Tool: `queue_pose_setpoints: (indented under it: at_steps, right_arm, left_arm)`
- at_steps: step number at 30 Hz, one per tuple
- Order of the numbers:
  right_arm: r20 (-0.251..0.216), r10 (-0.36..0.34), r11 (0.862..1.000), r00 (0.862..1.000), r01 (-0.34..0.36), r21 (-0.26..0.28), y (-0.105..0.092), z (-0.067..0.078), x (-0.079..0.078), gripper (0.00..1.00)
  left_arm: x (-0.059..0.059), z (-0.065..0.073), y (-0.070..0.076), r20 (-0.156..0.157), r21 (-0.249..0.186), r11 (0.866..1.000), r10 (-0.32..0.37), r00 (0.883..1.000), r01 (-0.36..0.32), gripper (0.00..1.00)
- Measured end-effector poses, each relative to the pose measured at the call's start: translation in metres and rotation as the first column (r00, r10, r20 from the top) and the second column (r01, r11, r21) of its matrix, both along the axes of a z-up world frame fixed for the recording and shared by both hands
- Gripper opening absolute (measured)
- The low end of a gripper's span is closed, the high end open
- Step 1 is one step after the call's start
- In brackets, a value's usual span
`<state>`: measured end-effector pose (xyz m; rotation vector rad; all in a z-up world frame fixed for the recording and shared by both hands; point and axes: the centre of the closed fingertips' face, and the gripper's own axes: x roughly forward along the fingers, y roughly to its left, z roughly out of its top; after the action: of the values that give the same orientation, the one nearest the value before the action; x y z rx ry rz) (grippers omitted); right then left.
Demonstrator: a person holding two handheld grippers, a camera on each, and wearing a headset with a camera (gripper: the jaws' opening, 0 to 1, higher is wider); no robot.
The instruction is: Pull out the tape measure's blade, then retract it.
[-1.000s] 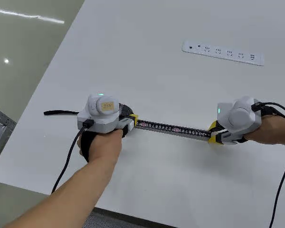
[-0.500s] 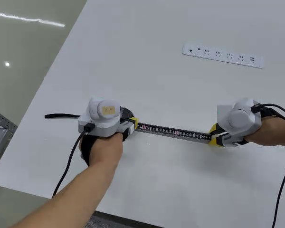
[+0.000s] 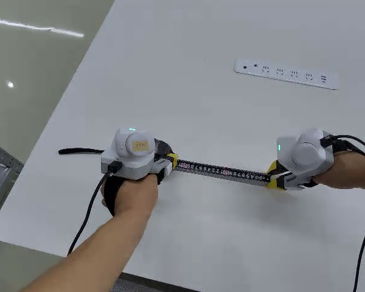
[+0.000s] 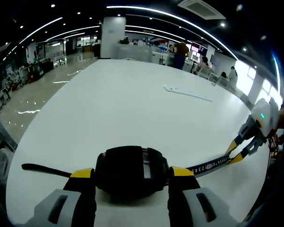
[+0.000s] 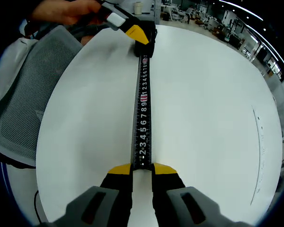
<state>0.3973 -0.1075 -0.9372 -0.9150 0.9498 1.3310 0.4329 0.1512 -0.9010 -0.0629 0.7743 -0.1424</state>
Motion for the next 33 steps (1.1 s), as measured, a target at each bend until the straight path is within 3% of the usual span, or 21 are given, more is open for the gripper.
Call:
queue_pose_setpoints:
  at_steps: [33]
  right_arm:
    - [0.007,0.009,1.000,1.000,-0.010,0.027,0.030,0.001,0.001,0.14]
  left_arm:
    - [-0.002,0.001,-0.001,0.013,0.001,0.999,-0.035,0.999,0.035,0.57]
